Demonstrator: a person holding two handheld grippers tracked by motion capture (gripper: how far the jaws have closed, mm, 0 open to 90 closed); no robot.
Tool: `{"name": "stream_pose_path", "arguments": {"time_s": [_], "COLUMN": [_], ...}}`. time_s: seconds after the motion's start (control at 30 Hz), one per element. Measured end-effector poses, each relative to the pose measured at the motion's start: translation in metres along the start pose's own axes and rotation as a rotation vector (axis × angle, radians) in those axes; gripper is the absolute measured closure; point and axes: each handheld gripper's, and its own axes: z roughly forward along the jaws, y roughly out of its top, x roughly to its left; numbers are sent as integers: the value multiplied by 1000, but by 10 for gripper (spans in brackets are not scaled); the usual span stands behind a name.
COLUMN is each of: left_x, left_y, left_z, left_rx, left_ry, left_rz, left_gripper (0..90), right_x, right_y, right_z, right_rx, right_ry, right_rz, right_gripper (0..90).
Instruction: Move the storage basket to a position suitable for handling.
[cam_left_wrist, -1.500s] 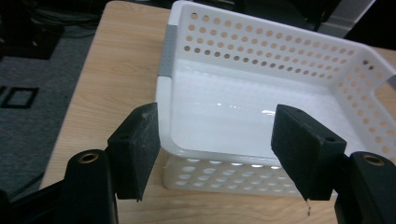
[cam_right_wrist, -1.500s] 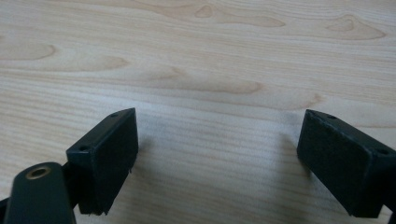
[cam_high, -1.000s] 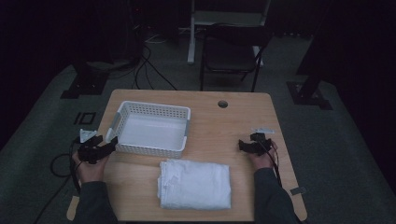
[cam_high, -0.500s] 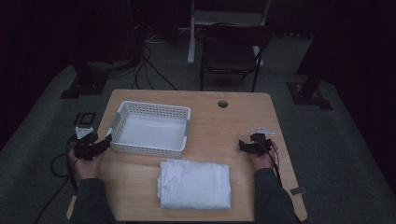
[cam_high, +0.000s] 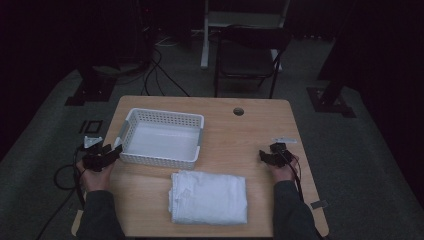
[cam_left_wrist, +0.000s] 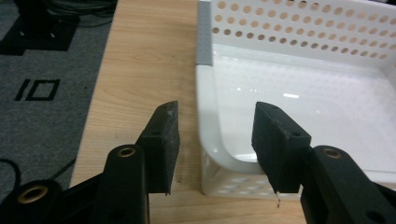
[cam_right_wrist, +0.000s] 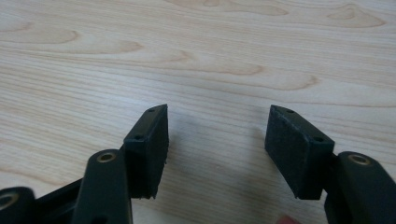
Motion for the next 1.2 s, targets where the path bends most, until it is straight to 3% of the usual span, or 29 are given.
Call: {"name": "stream_pose_path", "arguments": {"time_s": [0.13,0.33,0.53,0.7,1.2], "left_x": [-6,-6,-11,-23,-46], "left_y": [1,0,1,2,4], "left_z": [1,1,1,5,9], "left_rx": [7,10,14,24,27], "left_ry": [-18,-18,-36,-61,-130], "left_rz": [19,14,26,55,83], "left_gripper": [526,550,571,579,617], "right_x": [1,1,6,12,35], "right_y": [0,2,5,8,16], "right_z": [-2,-8,-14,-21,-33], "right_rx": [-6,-32,-49,-64,-92], "right_ry": [-1,2,33,39,68], "right_rz": [-2,-3,-17,-52,-127], "right_gripper": [411,424,459,474,498]}}
